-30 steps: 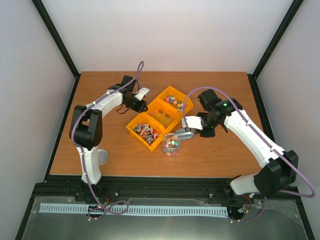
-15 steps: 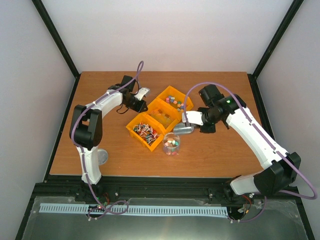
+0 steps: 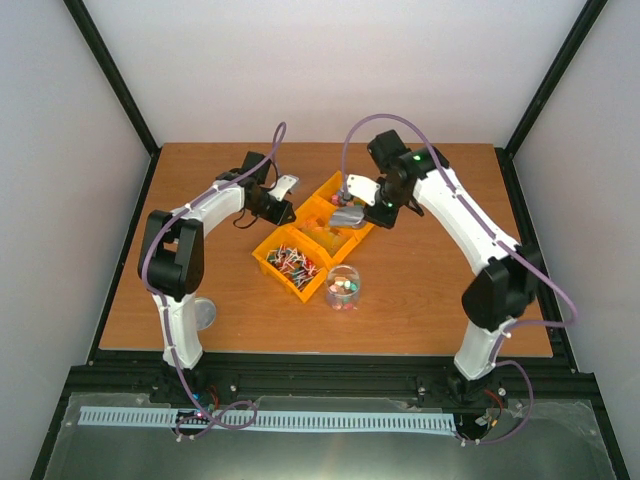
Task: Pack the candies
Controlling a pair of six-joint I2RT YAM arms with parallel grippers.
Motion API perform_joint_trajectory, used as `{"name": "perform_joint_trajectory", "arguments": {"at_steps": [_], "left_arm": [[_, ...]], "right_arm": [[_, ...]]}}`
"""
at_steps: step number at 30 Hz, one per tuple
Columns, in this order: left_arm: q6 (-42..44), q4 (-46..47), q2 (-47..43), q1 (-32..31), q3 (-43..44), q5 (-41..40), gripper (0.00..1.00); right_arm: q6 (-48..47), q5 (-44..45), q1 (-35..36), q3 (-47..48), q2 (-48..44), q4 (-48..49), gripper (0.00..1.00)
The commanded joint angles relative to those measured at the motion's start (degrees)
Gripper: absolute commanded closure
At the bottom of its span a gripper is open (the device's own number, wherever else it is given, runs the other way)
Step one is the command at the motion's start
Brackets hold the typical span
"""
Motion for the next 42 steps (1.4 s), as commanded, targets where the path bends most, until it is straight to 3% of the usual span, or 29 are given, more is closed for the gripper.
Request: {"name": "perform_joint_trajectory", "arguments": {"at_steps": [1, 20, 42], "left_arm": [[-3.5, 1.8, -1.6, 0.0, -2.2, -2.2, 0.99], [-5.4, 6.0, -4.4, -1.5, -6.4, -3.7, 0.99], [2.7, 5.1, -3.9, -3.7, -6.7, 5.2, 0.99]], "right_arm": [[8.5, 0.6, 1.4, 5.6, 5.0, -5.1, 0.97], [14.4, 7.9, 5.0, 6.3, 17.2, -2.1, 0.97], [17.1, 6.1, 5.0, 8.3, 27.0, 4.0, 0.97]]}}
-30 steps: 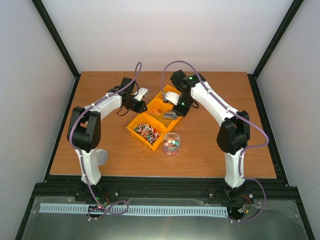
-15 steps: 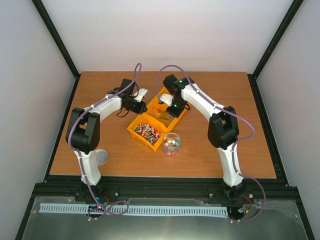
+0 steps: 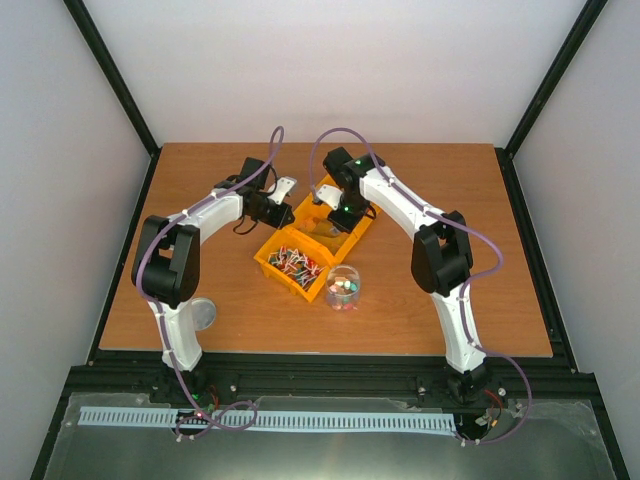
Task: Pack the candies
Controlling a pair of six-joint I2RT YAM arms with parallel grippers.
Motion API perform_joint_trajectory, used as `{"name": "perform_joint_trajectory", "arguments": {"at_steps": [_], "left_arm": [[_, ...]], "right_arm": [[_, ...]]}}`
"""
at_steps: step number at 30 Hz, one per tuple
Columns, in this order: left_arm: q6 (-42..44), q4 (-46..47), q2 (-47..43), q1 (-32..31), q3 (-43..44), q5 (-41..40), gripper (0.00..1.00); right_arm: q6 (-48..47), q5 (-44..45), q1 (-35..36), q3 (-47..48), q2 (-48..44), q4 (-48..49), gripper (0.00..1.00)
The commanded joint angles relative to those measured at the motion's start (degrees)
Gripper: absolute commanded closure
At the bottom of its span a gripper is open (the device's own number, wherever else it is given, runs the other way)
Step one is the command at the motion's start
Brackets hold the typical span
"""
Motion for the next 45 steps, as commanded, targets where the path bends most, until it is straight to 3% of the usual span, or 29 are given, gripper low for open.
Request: {"name": "perform_joint_trajectory", "arguments": {"at_steps": [1, 12, 24, 31, 45], "left_arm": [[5.2, -1.0, -0.3, -2.2, -0.9, 7.6, 0.99], [8.5, -2.3, -0.4, -2.5, -1.3, 10.6, 0.99], [7.2, -3.8, 1.3, 0.2, 0.3, 9.8, 0.99], [7.1, -5.3, 2.5, 1.1, 2.1, 9.2, 0.99], [6.9, -6.8, 4.0, 2.1, 4.4, 8.0, 0.99]], "right_arm": [[1.8, 2.7, 0.3, -2.5, 5.5, 1.4, 0.97], [3.8, -2.8, 0.6, -4.6, 6.0, 8.4, 0.97], [6.9, -12.0, -1.5, -37.3, -11.0, 45.8, 0.97], [8.2, -18.1, -4.1, -48.2, -16.7, 62.6, 0.97], [8.4, -20.9, -7.5, -57.9, -22.0, 67.8, 0.97]]}}
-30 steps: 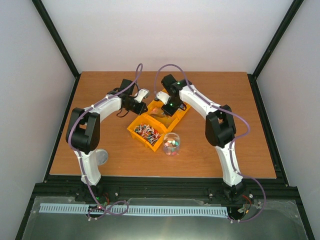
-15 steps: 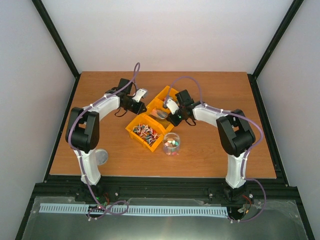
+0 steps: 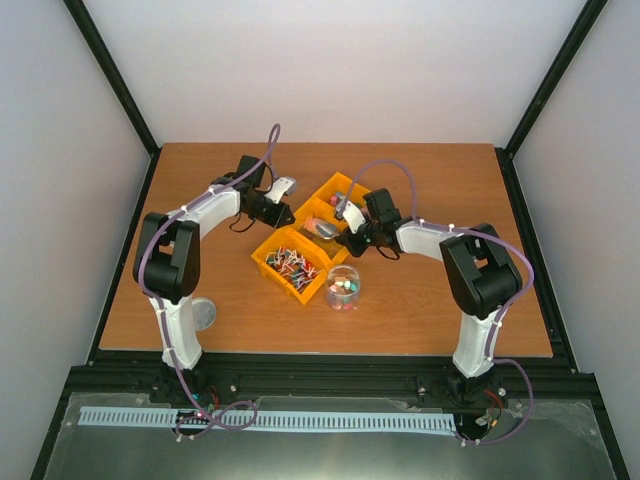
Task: Pack the candies
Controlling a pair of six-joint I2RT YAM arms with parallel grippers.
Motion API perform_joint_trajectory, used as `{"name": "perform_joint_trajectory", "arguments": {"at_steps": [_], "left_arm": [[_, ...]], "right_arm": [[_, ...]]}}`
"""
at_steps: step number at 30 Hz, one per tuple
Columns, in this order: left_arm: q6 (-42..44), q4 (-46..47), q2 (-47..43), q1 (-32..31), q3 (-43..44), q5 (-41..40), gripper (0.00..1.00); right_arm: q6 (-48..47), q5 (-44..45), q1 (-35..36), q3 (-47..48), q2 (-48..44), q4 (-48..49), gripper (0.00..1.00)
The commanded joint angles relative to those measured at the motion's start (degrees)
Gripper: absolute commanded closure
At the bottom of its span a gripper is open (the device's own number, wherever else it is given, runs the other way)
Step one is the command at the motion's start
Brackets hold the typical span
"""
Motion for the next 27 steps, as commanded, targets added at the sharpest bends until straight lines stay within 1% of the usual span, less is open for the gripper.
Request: {"name": "perform_joint_trajectory", "arguments": {"at_steps": [1, 10, 18, 24, 27], "left_arm": [[3.0, -3.3, 2.1, 0.0, 2.0, 1.9, 0.99], [2.9, -4.1, 2.9, 0.0, 3.3, 1.2, 0.99], [2.7, -4.6, 3.2, 0.1, 3.9, 0.1, 0.99], [2.5, -4.6, 3.2, 0.2, 3.9, -0.2, 0.99], [2.3, -4.4, 3.2, 0.2, 4.0, -0.2, 0.99]], "right_arm": [[0.4, -1.1, -1.5, -3.5, -2.7, 2.1, 0.97], [1.0, -2.8, -2.4, -7.1, -6.0, 4.9, 0.97], [-0.2, -6.3, -3.6, -10.4, -11.4, 7.6, 0.97], [-6.4, -9.5, -4.5, -10.3, -16.7, 4.4, 0.97], [-11.3, -11.5, -4.8, -9.1, -19.3, -0.1, 0.97]]}}
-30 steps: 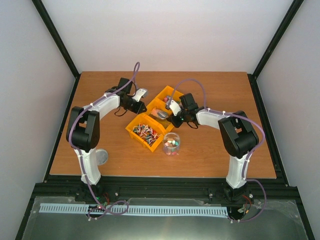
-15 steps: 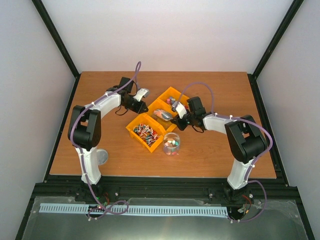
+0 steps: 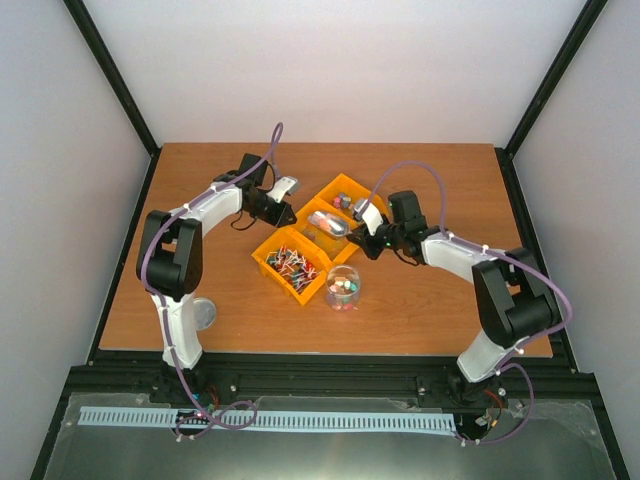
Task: Pack the candies
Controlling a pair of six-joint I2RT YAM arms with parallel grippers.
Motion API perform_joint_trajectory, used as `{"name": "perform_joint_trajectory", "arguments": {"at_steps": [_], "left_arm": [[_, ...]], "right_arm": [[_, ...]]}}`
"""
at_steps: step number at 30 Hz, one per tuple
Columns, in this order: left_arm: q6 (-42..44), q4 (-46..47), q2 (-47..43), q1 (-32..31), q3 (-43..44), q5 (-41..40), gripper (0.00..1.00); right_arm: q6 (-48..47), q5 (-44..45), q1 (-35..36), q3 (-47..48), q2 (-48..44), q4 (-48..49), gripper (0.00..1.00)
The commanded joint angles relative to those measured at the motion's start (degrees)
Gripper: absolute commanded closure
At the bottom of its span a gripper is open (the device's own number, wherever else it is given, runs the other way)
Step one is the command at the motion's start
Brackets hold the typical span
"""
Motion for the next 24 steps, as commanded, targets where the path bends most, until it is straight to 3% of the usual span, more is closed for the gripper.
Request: {"name": "perform_joint_trajectory", "arguments": {"at_steps": [1, 6, 10, 17, 24], "left_arm": [[1.2, -1.7, 1.5, 0.2, 1.4, -1.0, 0.99], [0.9, -1.4, 1.5, 0.2, 1.4, -1.0, 0.99], [0.8, -1.3, 1.4, 0.2, 1.4, -1.0, 0.99], [0.6, -1.3, 1.6, 0.2, 1.8, -1.1, 0.99], [0.3, -1.3, 1.6, 0.2, 1.8, -1.3, 0.99]], "right_arm": [[-8.8, -4.9, -0.7, 1.9, -4.7, -5.8, 0.97], [-16.1, -7.0, -0.8, 7.0, -7.5, -21.7, 0.97], [-15.9, -3.1, -1.0, 4.1, -13.9, -21.8, 0.97], [-33.4, -3.9, -1.1, 1.6, -24.8, -33.6, 0.97], [-41.5, 0.5, -1.2, 10.7, -21.3, -53.7, 0.97]]}}
